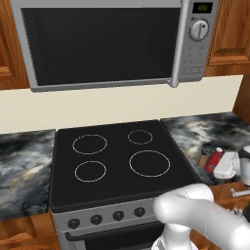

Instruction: Take 2 condiments from the cabinet and move them on the counter near the stove.Make sure the condiments are lined up with each other, next to each other.

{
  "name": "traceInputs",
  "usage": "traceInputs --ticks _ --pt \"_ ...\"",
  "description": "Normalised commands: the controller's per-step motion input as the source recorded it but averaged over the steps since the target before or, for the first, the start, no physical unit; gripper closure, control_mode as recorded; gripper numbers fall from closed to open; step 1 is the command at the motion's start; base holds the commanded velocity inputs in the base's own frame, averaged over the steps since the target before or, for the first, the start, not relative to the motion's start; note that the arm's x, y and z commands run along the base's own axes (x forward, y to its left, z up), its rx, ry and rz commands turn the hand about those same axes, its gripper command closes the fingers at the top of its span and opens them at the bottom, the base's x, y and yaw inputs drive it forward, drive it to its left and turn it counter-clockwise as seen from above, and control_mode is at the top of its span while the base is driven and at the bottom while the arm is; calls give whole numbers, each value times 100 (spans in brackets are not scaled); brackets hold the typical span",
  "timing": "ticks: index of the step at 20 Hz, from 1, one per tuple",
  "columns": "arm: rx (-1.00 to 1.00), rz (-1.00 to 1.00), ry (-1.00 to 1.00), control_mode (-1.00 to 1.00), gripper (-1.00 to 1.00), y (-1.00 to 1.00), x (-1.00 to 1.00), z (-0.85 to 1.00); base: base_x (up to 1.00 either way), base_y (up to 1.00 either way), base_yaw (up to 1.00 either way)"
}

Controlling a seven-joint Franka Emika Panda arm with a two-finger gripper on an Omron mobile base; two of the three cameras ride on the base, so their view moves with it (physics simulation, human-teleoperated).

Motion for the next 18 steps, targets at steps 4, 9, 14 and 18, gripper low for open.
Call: traceInputs --ticks 4,9,14,18 --pt "0 0 0 -100 100 -5 23 -15 0 0 0" --pt "0 0 0 -100 100 -1 16 -15 0 0 0" --pt "0 0 0 -100 100 0 1 -14 0 0 0" --pt "0 0 0 -100 100 0 0 -1 0 0 0"
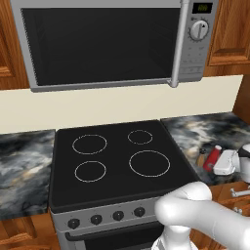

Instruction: Take 2 condiments from the cabinet and move them on the counter near the stove.Make sure the condiments are lined up with each other, next to each other.

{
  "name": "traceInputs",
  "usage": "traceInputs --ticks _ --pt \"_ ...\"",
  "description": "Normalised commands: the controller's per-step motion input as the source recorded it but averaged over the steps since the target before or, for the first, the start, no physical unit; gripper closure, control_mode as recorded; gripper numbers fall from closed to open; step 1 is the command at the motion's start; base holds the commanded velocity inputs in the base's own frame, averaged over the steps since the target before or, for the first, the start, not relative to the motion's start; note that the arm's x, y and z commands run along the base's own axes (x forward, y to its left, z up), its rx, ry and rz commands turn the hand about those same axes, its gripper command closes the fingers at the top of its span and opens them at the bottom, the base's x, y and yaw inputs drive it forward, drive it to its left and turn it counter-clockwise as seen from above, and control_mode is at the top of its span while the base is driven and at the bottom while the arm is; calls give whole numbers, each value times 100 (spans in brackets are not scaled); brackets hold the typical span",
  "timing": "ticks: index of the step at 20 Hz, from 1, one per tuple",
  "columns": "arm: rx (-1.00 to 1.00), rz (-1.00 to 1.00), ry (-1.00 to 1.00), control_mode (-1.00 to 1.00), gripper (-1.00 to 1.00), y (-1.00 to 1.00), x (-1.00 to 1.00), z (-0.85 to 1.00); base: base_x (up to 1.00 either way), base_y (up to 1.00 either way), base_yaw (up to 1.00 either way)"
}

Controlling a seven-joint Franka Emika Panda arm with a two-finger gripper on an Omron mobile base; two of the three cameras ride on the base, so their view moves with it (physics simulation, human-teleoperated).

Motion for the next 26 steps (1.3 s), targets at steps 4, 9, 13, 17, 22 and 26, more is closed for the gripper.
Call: traceInputs --ticks 4,9,13,17,22,26 --pt "0 0 0 -100 100 0 0 0 0 0 0" --pt "0 0 0 -100 100 0 0 0 0 0 0" --pt "0 0 0 -100 100 4 0 -9 0 0 0" --pt "0 0 0 -100 -100 6 0 -17 0 0 0" --pt "0 0 0 -100 -100 1 0 -10 0 0 0" --pt "0 0 -1 -100 -100 0 0 0 0 0 0"
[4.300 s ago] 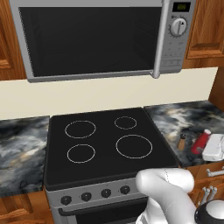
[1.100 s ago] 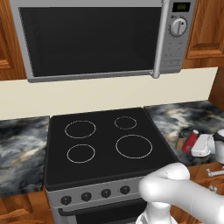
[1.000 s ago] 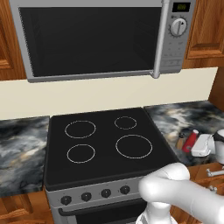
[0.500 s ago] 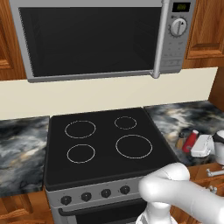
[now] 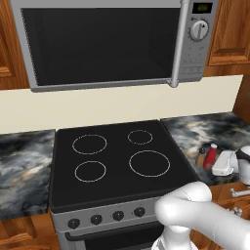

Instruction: Take 2 condiments from the cabinet and move them on the counter near the stove.Make sure the condiments are lined up with each other, next to each other.

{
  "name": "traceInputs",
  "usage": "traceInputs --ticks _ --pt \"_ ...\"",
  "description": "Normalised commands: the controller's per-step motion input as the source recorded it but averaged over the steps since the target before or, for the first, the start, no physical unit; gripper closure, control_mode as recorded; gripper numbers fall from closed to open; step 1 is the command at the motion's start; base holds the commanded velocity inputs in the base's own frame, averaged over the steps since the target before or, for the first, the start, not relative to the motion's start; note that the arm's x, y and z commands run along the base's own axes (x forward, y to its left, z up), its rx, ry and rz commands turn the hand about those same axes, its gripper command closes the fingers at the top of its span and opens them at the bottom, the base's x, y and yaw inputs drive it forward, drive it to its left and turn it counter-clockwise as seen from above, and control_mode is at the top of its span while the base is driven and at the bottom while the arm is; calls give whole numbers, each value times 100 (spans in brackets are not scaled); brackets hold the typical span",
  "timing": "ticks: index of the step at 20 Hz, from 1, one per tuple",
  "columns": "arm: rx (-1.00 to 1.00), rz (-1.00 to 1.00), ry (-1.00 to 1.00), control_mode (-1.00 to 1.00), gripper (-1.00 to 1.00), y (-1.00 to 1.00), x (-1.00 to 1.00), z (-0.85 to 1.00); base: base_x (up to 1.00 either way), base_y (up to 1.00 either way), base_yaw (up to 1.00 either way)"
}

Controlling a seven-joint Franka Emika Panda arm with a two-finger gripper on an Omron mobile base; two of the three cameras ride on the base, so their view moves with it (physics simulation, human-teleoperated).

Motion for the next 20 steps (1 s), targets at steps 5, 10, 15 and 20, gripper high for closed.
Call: traceInputs --ticks 5,10,15,20 --pt "0 0 0 -100 -100 0 -2 0 0 0 0" --pt "0 0 0 -100 -100 0 -13 0 0 0 0" --pt "0 0 -9 -100 -100 0 -32 2 0 0 0" --pt "0 0 -18 -100 -100 0 -35 28 0 0 0"
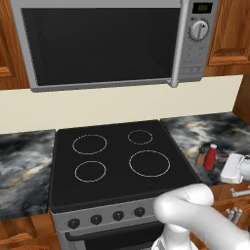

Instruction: Take 2 condiments from the cabinet and move them on the counter near the stove.Make sure the condiments are lined up with each other, next to each other.

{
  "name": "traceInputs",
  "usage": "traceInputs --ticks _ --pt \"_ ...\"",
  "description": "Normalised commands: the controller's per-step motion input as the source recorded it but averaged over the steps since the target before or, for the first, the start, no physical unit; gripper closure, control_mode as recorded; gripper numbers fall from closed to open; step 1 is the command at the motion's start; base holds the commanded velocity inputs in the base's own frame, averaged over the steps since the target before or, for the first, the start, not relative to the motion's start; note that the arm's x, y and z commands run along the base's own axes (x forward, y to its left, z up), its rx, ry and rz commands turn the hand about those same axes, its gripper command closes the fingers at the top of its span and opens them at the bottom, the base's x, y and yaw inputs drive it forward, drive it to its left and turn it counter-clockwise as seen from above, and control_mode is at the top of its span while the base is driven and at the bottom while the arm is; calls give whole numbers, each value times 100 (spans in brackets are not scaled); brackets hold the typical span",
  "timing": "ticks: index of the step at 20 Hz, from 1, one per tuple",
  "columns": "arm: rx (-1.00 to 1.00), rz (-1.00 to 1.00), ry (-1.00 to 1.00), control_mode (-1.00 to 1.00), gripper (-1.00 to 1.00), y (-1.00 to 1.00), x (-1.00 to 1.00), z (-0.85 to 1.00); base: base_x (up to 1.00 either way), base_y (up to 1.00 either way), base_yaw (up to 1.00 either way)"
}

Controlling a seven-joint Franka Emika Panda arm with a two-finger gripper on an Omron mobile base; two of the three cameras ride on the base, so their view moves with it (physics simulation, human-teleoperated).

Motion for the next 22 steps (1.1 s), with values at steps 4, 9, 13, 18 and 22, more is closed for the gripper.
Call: traceInputs --ticks 4,9,13,18,22 --pt "0 0 -21 -100 -100 0 -32 55 0 0 0" --pt "0 0 -15 -100 -100 1 -29 68 0 0 0" --pt "0 0 4 -100 -100 15 -21 62 0 0 0" --pt "0 0 21 -100 -100 26 -1 64 0 0 0" --pt "0 0 15 -100 -100 38 0 41 0 0 0"
